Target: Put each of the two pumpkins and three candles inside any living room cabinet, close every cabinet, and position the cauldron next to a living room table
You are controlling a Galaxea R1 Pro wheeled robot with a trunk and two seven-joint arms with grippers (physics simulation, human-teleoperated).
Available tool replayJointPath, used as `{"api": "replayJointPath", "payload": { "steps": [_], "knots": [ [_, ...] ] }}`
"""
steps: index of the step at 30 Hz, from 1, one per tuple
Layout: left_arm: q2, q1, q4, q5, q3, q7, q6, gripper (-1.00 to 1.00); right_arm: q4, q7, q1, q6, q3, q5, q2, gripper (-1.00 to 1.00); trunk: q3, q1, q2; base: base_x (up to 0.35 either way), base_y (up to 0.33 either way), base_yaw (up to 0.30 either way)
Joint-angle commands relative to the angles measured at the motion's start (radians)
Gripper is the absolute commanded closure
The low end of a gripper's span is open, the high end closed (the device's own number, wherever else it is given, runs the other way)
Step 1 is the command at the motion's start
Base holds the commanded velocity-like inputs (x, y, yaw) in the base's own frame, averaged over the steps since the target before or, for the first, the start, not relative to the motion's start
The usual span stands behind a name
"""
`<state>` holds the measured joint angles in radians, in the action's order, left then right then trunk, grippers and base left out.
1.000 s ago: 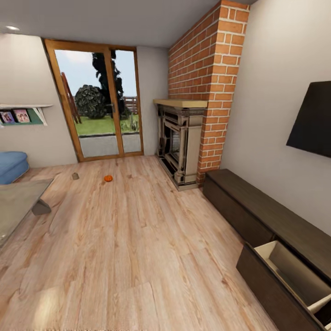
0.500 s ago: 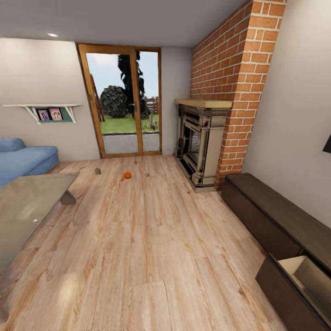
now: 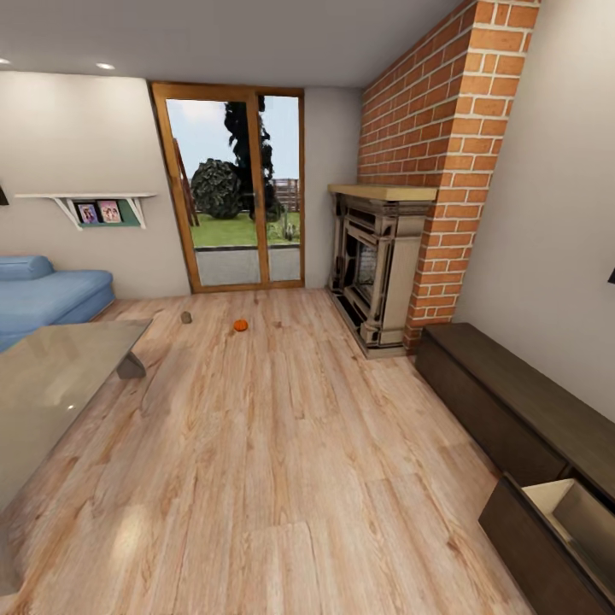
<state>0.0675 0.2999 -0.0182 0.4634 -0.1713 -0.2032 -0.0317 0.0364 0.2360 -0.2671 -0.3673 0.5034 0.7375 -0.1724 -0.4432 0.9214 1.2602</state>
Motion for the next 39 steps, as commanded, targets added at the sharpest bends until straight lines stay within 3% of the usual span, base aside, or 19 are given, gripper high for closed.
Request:
{"api": "replayJointPath", "payload": {
  "steps": [1, 14, 16, 23, 30, 39],
  "knots": [
    [0.0, 0.0, 0.0, 0.009, -0.009, -0.002, -0.002, -1.0, 0.003, 0.001, -0.001, -0.004, 0.007, 0.005, -0.001, -1.0, -0.001, 0.0, 0.001, 0.0, 0.0, 0.0],
    [-0.002, -0.001, 0.001, 0.008, -0.007, 0.0, -0.008, -1.0, 0.003, 0.0, -0.001, -0.004, 0.007, 0.003, -0.001, -1.0, -0.001, 0.0, 0.001, 0.0, 0.0, 0.0],
    [-0.017, -0.001, -0.001, 0.002, -0.006, 0.001, -0.031, -1.0, 0.003, 0.0, -0.001, -0.004, 0.007, 0.002, -0.002, -1.0, -0.001, 0.0, 0.001, 0.0, 0.0, 0.0],
    [-0.031, -0.001, -0.002, 0.008, -0.006, 0.001, -0.112, -1.0, 0.003, 0.0, -0.001, -0.004, 0.007, 0.002, -0.002, -1.0, -0.001, 0.0, 0.001, 0.0, 0.0, 0.0],
    [-0.038, -0.001, 0.002, 0.008, -0.006, 0.001, -0.103, -1.0, 0.003, 0.0, -0.001, -0.004, 0.007, 0.002, -0.002, -1.0, -0.001, 0.0, 0.001, 0.031, 0.0, 0.0],
    [-0.037, -0.001, 0.003, 0.012, -0.004, 0.001, -0.106, -1.0, 0.003, 0.0, -0.001, -0.004, 0.007, 0.002, -0.002, -1.0, -0.001, 0.0, 0.001, 0.287, 0.0, 0.0]
  ]
}}
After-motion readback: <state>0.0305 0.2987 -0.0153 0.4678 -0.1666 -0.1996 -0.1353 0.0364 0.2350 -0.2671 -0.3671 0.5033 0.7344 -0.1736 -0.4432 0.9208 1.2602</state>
